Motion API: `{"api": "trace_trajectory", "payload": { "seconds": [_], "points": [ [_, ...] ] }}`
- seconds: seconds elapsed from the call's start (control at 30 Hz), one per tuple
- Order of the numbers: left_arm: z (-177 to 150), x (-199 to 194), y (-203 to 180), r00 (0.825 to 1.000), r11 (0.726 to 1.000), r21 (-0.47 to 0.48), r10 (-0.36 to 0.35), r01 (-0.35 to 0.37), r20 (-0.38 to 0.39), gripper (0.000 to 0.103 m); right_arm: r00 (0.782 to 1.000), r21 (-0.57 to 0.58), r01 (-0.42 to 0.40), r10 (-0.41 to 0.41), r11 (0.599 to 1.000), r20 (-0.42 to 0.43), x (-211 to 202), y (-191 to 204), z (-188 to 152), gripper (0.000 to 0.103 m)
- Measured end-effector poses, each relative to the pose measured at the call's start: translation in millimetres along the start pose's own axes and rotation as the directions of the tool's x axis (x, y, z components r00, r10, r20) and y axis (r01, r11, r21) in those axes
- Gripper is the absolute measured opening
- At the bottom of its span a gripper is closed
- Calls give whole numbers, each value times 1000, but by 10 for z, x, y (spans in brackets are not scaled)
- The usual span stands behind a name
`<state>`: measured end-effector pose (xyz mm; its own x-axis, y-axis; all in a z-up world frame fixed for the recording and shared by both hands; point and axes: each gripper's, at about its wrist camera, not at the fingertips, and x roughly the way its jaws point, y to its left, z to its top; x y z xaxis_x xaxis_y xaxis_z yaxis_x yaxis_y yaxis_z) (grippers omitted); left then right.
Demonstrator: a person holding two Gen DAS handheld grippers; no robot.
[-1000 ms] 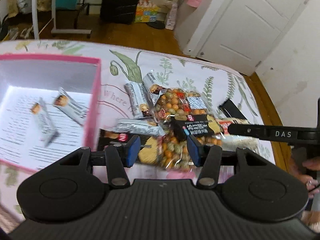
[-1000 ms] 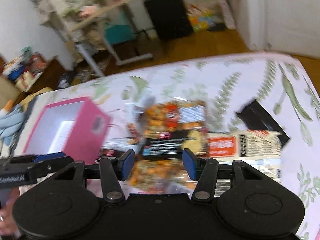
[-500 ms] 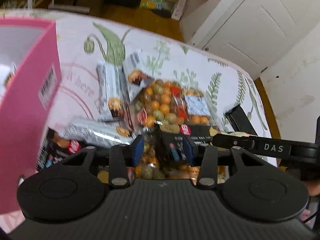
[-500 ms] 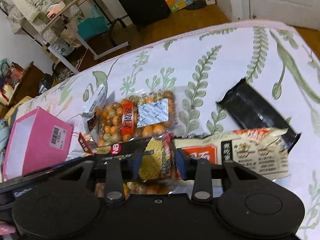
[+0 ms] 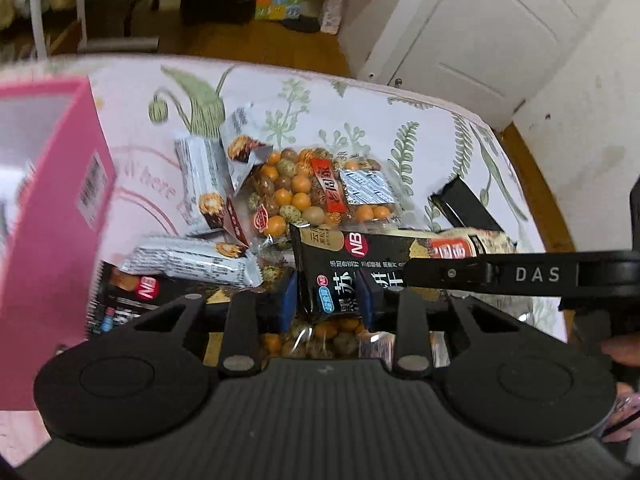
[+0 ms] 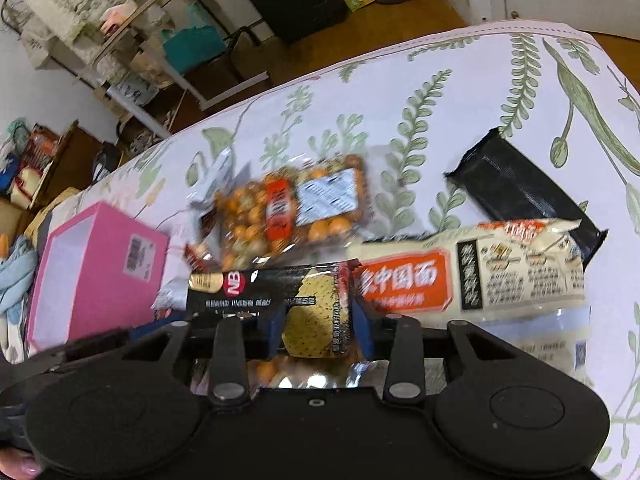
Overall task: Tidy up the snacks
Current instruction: 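Grasp a black NB cracker pack with the left gripper while the right gripper grasps another, then carry both black NB cracker packs into the pink box and open both grippers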
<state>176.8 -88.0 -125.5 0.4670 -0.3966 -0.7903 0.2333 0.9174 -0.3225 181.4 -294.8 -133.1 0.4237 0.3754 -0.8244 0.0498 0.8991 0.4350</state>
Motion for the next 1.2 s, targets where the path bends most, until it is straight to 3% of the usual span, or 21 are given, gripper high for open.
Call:
{"api": "trace_trajectory", "payload": {
  "seconds": [0.23, 0.6, 0.9, 1.0, 1.07, 1.2],
  "points": [
    [-162, -422, -73, 999, 995, 94, 31, -33, 17, 34, 1000, -50, -10, 11, 999, 14, -261, 277, -283, 48],
    [-369, -1060, 78, 1000, 998, 67, -9, 9, -3, 34, 1000, -108, -20, 22, 994, 18, -663, 700, -695, 48],
    [-570, -1654, 409, 999, 998, 59, 13, -17, 52, 38, 998, -243, -63, 59, 968, -23, -807, 1299, -810, 47],
    [-615, -1835, 617, 996, 999, 30, 26, -28, 85, 39, 996, -301, -89, 86, 949, -23, -783, 1528, -818, 41],
    [-618, -1961, 775, 993, 999, 10, 38, -40, 112, 39, 993, -318, -113, 111, 941, -27, -758, 1642, -792, 31],
    [-550, -2150, 1116, 987, 998, -26, 64, -61, 148, 40, 981, -323, -192, 189, 927, -41, -654, 1864, -686, 25]
  ]
}}
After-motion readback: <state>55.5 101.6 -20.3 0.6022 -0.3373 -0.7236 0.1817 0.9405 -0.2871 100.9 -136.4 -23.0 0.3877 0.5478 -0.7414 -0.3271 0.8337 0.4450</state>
